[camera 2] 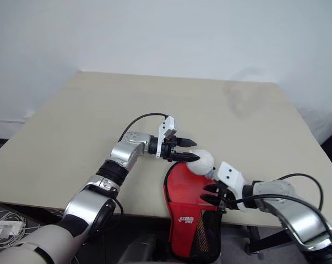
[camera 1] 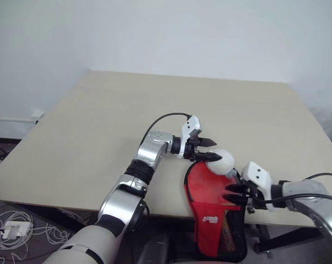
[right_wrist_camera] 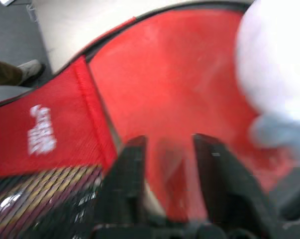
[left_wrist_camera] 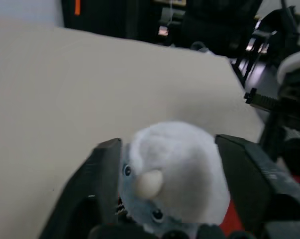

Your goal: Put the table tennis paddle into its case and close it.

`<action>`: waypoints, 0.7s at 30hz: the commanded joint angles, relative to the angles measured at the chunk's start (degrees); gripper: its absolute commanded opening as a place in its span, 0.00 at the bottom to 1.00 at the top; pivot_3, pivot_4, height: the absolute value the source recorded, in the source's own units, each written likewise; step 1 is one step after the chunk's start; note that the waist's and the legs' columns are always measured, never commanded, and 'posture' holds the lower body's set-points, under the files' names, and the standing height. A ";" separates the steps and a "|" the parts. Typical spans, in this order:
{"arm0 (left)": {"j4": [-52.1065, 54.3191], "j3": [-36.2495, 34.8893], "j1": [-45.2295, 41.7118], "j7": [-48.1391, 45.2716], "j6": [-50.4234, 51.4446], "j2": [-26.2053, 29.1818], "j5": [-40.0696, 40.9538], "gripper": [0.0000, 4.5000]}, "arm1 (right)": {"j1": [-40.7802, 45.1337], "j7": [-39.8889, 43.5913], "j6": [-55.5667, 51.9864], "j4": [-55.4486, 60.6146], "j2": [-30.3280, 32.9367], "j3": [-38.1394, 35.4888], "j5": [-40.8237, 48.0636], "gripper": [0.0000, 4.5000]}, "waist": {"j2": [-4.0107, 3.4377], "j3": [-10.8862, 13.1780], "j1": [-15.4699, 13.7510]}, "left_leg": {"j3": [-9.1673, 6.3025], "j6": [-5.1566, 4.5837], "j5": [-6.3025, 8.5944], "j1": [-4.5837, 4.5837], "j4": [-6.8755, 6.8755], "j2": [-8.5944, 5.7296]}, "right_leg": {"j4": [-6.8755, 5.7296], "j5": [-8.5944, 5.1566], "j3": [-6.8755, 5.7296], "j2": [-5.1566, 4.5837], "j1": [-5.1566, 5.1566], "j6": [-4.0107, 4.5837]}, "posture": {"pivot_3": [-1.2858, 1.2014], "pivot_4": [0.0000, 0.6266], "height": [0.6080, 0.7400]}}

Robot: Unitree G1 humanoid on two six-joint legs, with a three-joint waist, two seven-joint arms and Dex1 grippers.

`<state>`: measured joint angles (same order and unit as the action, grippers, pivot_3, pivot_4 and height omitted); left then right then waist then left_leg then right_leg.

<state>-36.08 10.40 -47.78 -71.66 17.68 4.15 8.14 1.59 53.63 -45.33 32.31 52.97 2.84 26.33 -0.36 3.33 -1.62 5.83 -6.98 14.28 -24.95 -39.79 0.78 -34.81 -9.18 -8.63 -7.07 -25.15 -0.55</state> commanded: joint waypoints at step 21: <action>33.43 0.69 15.94 1.28 14.08 15.42 9.95 0.00 | 21.39 -6.67 8.41 -19.78 -11.67 11.25 -12.33 1.00 | -0.10 0.00 0.11 | 0.08 0.41 -0.19 -0.26 -0.15 -0.04 | -0.05 0.01 0.06 0.04 -0.22 -0.01 | 0.52 0.00 0.81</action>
<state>-5.24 10.80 -31.63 -70.64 31.68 19.28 16.77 21.92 47.10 -38.47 13.16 41.49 14.31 15.19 -0.46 3.33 -1.51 5.92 -6.57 14.10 -25.21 -39.95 0.73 -34.87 -9.15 -8.56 -7.03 -25.37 -0.59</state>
